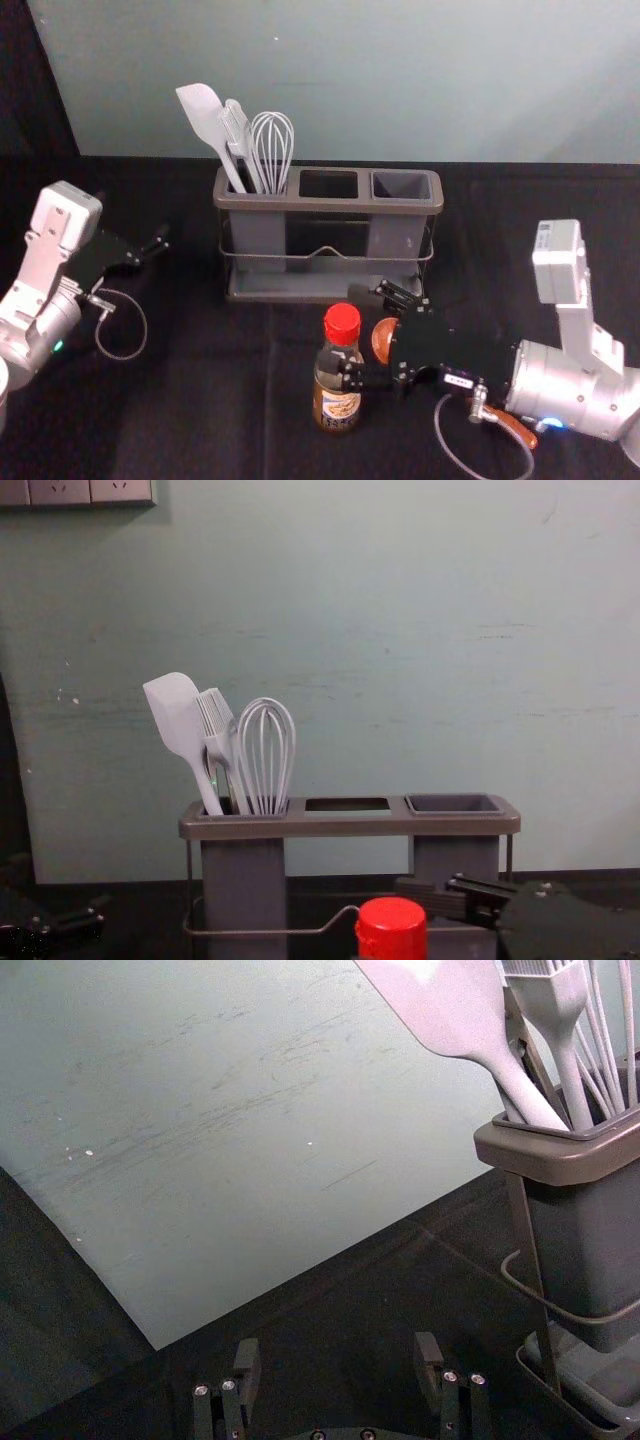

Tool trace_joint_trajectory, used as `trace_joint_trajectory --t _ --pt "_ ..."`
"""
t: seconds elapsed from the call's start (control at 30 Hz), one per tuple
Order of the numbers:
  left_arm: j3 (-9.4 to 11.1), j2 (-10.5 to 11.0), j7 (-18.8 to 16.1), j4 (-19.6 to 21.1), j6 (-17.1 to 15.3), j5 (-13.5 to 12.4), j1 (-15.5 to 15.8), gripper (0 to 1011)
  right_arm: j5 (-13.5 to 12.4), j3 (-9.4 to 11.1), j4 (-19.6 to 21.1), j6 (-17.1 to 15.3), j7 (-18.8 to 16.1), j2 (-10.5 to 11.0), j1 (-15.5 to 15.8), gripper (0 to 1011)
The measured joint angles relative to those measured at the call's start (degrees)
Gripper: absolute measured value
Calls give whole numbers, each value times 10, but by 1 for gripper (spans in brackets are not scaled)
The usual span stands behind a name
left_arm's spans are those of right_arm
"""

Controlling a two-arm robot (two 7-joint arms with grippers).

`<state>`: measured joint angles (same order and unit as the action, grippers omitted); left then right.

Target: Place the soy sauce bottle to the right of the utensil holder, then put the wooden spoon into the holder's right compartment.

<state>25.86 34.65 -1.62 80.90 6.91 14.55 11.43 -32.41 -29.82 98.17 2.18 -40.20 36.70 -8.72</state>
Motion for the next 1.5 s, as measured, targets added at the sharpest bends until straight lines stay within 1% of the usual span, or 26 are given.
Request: trace_joint_trajectory --t 0.23,0.33,0.4,0.7,0.77,0.8,0.87,1.0,1.03,1.07,1.13,1.17,1.2,1.23,1.3,1.37,1.43,1.5 --pt "0 0 0 0 0 0 0 1005 0 -14 -11 -13 9 -11 -12 1004" --pt "0 0 0 0 0 0 0 1005 6 -17 -15 -12 18 -15 -14 1004" --pt "0 0 0 0 0 0 0 1005 9 -17 -16 -12 23 -17 -14 1004" --pt "0 0 0 0 0 0 0 1005 8 -17 -16 -11 21 -16 -14 1002" --pt "0 0 0 0 0 0 0 1005 8 -17 -15 -11 20 -16 -14 970" --pt "0 0 0 0 0 0 0 1005 7 -17 -15 -11 19 -16 -14 931" --pt "0 0 0 0 0 0 0 1005 7 -17 -15 -11 19 -16 -14 909" --pt "0 0 0 0 0 0 0 1005 7 -17 -15 -11 19 -15 -14 788" --pt "0 0 0 0 0 0 0 1005 7 -17 -15 -11 19 -15 -14 788" --pt "0 0 0 0 0 0 0 1005 7 -17 -15 -11 19 -15 -14 736" --pt "0 0 0 0 0 0 0 1005 6 -17 -15 -11 18 -15 -14 691" --pt "0 0 0 0 0 0 0 1005 6 -17 -15 -11 18 -15 -14 629" --pt "0 0 0 0 0 0 0 1005 6 -17 -14 -11 18 -15 -14 599" --pt "0 0 0 0 0 0 0 1005 6 -16 -14 -11 18 -15 -14 599" --pt "0 0 0 0 0 0 0 1005 6 -16 -14 -11 18 -15 -14 510" --pt "0 0 0 0 0 0 0 1005 6 -16 -14 -11 18 -15 -14 450" --pt "0 0 0 0 0 0 0 1005 6 -16 -14 -11 18 -15 -14 399" --pt "0 0 0 0 0 0 0 1005 6 -16 -14 -11 18 -15 -14 383"
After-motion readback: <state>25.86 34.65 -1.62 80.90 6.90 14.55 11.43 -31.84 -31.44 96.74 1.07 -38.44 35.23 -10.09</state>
